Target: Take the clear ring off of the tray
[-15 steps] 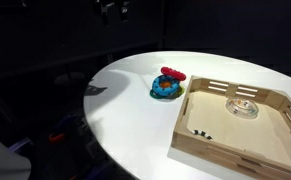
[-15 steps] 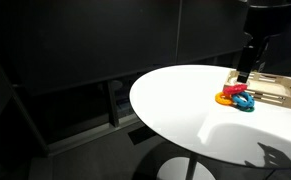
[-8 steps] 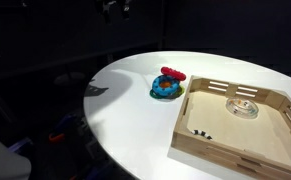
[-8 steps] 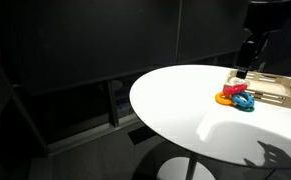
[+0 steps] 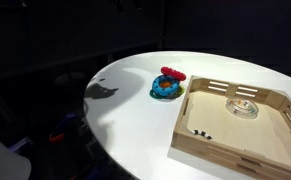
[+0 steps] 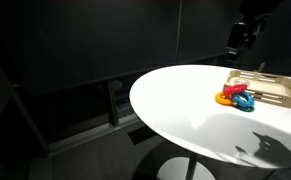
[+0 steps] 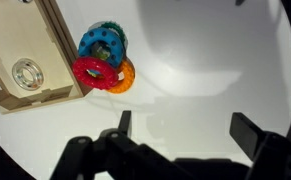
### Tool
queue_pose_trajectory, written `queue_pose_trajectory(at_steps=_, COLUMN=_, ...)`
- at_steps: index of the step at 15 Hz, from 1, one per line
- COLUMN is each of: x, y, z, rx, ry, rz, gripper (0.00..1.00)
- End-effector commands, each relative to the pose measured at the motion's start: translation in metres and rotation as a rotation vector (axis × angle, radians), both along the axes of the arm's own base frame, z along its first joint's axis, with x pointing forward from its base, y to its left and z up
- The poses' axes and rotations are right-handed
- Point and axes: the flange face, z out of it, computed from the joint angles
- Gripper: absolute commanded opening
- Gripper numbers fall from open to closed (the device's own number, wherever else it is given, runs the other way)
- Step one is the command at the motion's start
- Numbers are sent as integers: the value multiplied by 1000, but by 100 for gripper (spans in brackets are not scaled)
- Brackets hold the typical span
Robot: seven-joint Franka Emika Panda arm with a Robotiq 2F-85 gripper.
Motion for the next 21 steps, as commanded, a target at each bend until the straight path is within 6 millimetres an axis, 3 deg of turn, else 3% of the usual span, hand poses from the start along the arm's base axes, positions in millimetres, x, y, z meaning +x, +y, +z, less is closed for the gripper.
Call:
queue_pose_trajectory(at_steps=1, x=25, y=-25, z=12, rx=35, ry=-18, rz=-96, gripper=100)
queue_pose_trajectory(at_steps=8, x=48, y=-113, z=10, rx=101, ry=-20, rz=-304, gripper=100)
queue_pose_trajectory(at_steps=15, x=62, y=-203, z=-17, rx=112, ry=-20, rz=-515, gripper=100)
queue_pose_trajectory(at_steps=18, x=66, y=-228, z=-29, rx=131, ry=-13, rz=-577, gripper=100)
queue_pose_trajectory(at_steps=21, x=67, y=-235, z=-29, rx=144, ry=-18, rz=-594, gripper=100)
